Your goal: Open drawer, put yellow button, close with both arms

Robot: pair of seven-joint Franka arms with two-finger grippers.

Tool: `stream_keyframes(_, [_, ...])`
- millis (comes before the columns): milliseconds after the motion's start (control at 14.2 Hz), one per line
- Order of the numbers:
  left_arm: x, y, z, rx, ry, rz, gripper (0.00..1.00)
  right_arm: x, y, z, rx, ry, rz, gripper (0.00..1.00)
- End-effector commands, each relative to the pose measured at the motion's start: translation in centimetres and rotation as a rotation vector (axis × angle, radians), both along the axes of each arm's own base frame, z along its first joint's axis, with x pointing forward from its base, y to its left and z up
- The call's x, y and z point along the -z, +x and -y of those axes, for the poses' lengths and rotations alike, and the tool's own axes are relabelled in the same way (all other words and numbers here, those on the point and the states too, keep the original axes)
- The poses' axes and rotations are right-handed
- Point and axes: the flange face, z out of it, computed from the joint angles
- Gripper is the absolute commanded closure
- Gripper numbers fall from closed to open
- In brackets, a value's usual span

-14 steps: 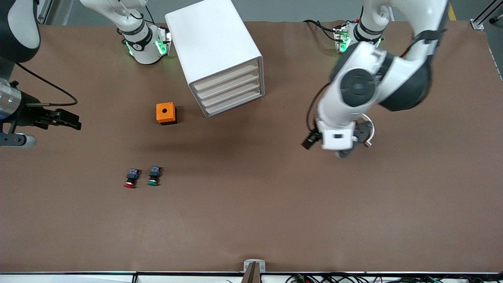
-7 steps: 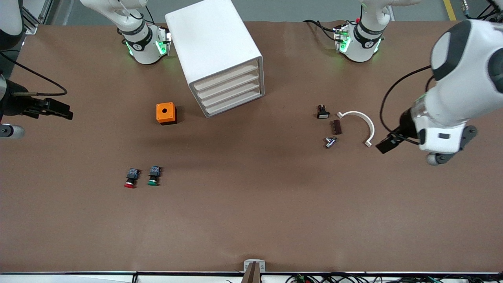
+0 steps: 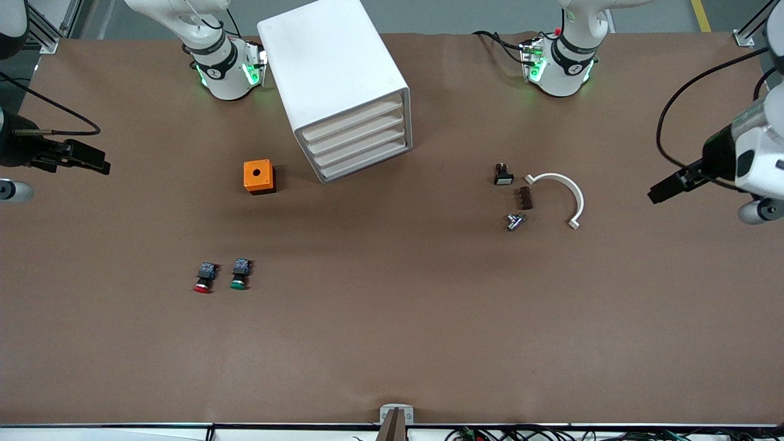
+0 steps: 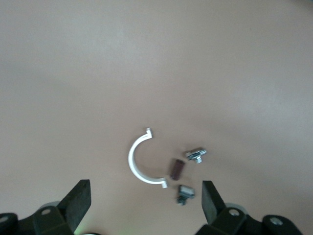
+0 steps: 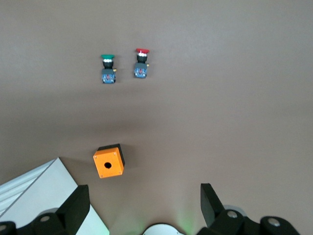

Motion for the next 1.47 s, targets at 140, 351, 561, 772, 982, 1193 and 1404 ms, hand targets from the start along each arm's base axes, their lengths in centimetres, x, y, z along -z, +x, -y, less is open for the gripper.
stream_keyframes(140, [-1.7,-5.6,-0.8,0.181,0.022,0.002,0.00,0.2,-2.6,0.0,-0.014,-0.005,0.071,0.00])
stream_keyframes(351, [-2.1,-7.3,0.2,0.219,0.026,0.014,0.00,-0.1,-2.7,0.2,-0.055,-0.001,0.086,0.00])
stream_keyframes(561, [-2.2,-7.4,0.7,0.228,0.025,0.017,0.00,-0.6,-3.0,0.5,-0.047,0.003,0.094,0.00])
stream_keyframes(772, [-2.7,-7.5,0.4,0.240,0.020,0.024,0.00,-1.3,-3.4,0.5,-0.047,0.005,0.110,0.00])
stream_keyframes(982, [-3.0,-7.4,-0.3,0.303,0.016,0.025,0.00,-2.3,-3.8,0.6,-0.044,0.006,0.133,0.00])
stream_keyframes(1193, [-4.0,-6.8,-0.7,0.302,0.018,0.048,0.00,-2.9,-4.2,1.1,-0.036,0.008,0.142,0.00])
stream_keyframes(1404, [-3.9,-6.7,-0.9,0.295,0.017,0.039,0.00,-2.8,-4.2,1.0,-0.035,0.011,0.139,0.00])
